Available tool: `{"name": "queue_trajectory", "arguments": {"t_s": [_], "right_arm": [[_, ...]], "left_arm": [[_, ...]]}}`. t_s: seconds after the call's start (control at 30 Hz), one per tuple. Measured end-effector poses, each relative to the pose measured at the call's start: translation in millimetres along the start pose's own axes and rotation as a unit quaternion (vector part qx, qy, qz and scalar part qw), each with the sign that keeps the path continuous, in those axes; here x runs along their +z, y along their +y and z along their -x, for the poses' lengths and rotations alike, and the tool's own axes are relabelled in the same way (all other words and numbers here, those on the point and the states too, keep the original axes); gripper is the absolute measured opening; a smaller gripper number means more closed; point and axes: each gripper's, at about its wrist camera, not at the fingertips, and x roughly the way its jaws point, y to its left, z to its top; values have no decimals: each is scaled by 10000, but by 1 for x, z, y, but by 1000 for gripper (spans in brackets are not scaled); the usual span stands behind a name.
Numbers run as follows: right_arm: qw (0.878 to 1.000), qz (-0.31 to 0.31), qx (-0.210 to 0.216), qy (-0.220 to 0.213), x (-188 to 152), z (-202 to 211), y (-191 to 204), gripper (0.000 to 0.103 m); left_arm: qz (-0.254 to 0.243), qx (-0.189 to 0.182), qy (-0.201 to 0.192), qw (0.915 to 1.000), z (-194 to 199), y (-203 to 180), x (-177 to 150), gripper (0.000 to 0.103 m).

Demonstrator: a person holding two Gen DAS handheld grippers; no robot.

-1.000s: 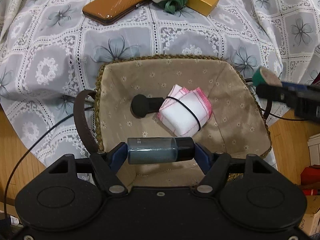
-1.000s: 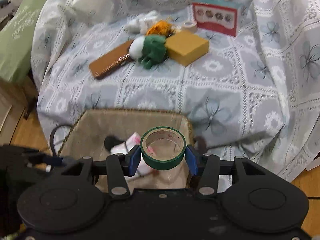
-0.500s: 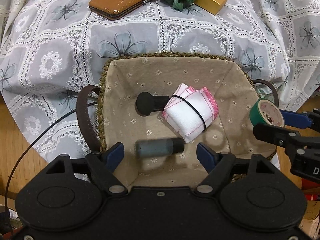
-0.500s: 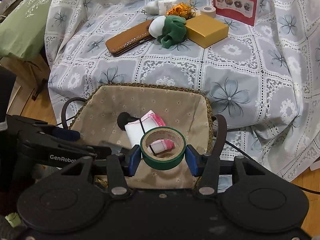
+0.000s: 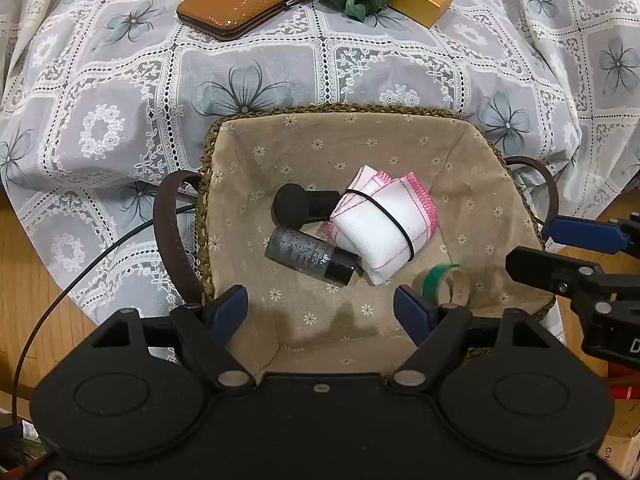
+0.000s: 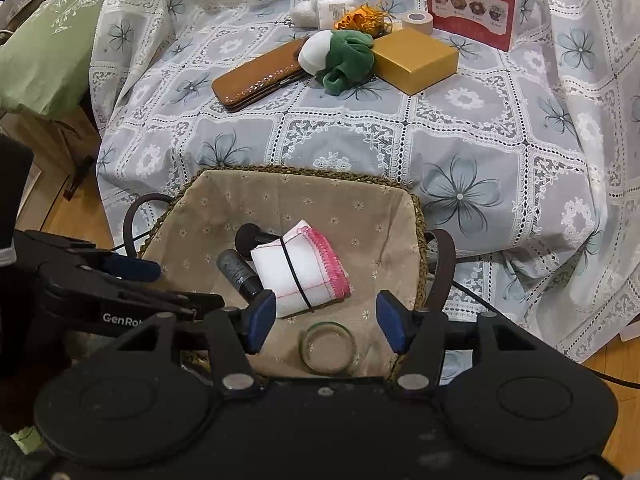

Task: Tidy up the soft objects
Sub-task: 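Withdraw both open tools from the basket toward the item pile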

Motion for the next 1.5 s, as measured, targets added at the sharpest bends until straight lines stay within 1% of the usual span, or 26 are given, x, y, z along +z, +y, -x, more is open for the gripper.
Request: {"name": "queue_trajectory", "arguments": {"t_s": [0.73, 0.97, 1.17, 1.5], "right_arm": [[9998, -161, -28, 75, 6, -8, -3, 58], [9998, -165, -45, -41, 18, -10, -6, 59], [9994, -70, -144, -317, 39, -11, -9, 60], [9934, -261, -356, -1058, 95, -19, -34, 63]], "left_arm": [[-83, 16, 49, 10000, 2, -1, -1, 76], [-237, 97, -130, 9996, 14, -2, 9, 77], [-313, 192, -395, 9985, 21, 1, 31, 77], [-349, 407, -1041, 9931, 30, 11, 80, 80]]}}
